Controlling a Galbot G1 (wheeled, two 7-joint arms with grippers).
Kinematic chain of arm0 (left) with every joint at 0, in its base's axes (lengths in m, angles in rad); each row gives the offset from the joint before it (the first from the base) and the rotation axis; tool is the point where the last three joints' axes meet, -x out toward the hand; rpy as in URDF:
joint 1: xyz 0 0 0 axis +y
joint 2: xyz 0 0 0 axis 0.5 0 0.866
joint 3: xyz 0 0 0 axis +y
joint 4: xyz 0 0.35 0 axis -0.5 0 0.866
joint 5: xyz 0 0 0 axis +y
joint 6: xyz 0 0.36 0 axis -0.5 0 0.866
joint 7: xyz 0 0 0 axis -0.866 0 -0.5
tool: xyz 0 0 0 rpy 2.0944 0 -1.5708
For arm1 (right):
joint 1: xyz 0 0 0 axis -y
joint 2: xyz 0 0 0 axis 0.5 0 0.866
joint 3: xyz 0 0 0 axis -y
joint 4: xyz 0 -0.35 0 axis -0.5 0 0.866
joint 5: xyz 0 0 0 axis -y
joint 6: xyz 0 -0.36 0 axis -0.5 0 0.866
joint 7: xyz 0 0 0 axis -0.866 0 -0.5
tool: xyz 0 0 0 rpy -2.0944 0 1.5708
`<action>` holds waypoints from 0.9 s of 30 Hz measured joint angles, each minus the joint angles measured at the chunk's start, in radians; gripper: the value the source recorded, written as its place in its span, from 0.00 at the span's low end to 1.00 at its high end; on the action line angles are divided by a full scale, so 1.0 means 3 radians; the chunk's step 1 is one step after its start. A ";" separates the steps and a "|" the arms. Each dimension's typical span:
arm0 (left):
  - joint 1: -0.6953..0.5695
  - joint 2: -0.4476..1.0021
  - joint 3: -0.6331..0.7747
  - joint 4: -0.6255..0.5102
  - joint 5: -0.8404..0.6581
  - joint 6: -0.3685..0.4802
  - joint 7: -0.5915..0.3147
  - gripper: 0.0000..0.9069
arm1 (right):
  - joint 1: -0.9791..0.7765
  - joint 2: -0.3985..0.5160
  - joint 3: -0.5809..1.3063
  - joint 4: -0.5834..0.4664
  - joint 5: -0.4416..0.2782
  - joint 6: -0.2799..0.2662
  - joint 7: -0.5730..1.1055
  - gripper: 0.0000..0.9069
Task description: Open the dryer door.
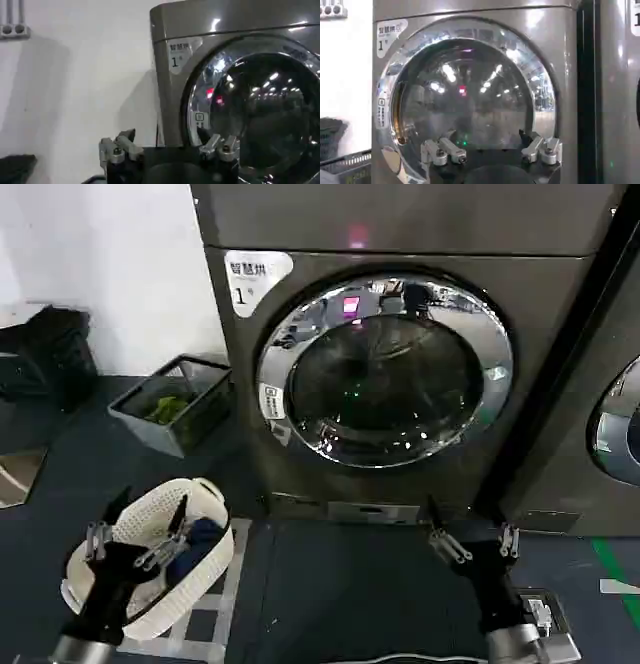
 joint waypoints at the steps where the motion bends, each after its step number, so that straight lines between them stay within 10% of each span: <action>1: 0.0009 0.0007 0.0003 -0.0011 -0.0025 0.0030 0.0004 1.00 | 0.0024 -0.0026 0.0021 0.0006 0.0075 -0.0069 -0.0066 1.00; 7: 0.0023 0.0067 -0.0018 -0.0119 -0.0015 0.0171 0.0024 1.00 | 0.0456 -0.0431 -0.0010 -0.0192 0.0618 -0.0330 -0.0525 1.00; 18: 0.0091 0.0008 -0.0006 -0.0220 0.0112 0.0232 0.0078 1.00 | 0.1693 -0.1337 -0.0492 -0.0983 0.0962 -0.0578 -0.0864 1.00; 27: 0.0107 -0.0009 -0.0028 -0.0282 0.0157 0.0387 0.0040 1.00 | 0.2808 -0.1421 -0.1185 -0.1665 0.1068 -0.0622 -0.1158 1.00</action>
